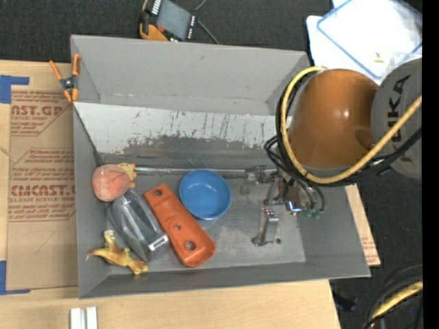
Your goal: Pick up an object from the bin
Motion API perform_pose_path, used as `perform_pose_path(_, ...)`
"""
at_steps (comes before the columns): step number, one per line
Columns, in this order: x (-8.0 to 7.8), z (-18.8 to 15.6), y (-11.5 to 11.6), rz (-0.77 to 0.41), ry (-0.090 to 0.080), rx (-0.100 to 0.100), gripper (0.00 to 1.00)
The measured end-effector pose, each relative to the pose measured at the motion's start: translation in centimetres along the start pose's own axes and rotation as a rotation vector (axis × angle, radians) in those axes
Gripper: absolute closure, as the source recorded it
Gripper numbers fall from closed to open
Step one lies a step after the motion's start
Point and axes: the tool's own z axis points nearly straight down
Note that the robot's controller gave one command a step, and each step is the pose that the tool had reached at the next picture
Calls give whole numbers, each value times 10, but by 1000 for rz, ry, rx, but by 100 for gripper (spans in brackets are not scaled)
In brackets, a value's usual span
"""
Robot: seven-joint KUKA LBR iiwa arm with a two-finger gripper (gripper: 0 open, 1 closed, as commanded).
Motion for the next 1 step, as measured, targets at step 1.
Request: perform_pose_path(1,-2,-4,0,0,-9,0,0)
